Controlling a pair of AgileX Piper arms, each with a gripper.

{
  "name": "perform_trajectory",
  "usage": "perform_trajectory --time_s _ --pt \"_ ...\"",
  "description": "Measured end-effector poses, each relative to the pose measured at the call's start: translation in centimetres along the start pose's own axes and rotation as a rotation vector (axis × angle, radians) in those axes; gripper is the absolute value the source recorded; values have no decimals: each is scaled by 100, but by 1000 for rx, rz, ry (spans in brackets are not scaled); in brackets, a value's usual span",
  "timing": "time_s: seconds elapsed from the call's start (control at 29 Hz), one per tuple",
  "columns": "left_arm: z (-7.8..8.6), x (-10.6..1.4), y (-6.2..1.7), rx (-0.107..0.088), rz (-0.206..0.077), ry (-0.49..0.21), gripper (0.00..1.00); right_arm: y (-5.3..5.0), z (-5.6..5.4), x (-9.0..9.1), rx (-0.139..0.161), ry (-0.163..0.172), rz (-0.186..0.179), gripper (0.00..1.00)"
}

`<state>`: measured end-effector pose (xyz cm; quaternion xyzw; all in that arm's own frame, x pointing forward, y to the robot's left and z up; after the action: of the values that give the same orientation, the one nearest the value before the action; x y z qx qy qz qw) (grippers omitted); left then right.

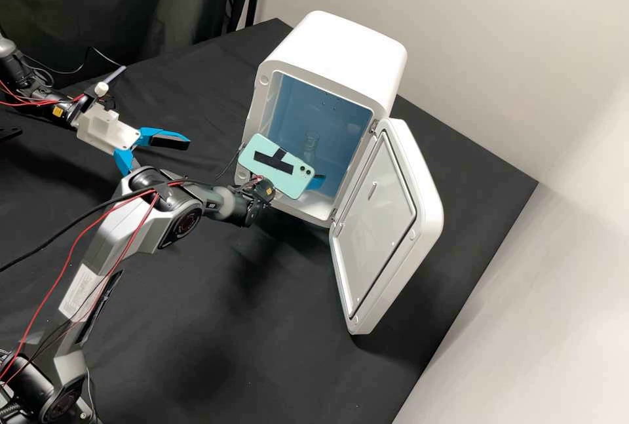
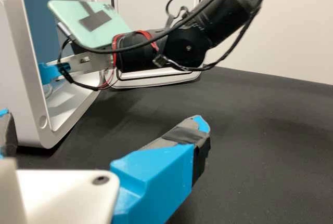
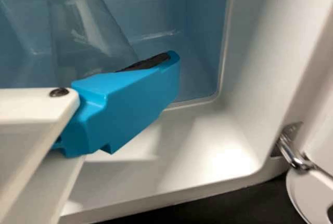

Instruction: Place the flask in the incubator

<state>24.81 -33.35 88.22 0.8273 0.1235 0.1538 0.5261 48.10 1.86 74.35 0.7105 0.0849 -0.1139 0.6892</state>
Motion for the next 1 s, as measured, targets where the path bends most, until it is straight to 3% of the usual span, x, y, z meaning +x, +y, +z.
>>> perform_trajectory --time_s 0.59,0.73,0.86,1.0 --pt "19 -27 48 3 19 -5 100 -111 65 -464 49 33 35 100" --pt "17 -42 33 2 13 -4 100 -131 80 -648 62 43 56 100" --pt "21 -44 28 2 11 -5 100 -141 74 -858 73 74 89 100" --pt "38 -43 23 4 9 -11 100 -156 94 -1056 38 85 114 100"
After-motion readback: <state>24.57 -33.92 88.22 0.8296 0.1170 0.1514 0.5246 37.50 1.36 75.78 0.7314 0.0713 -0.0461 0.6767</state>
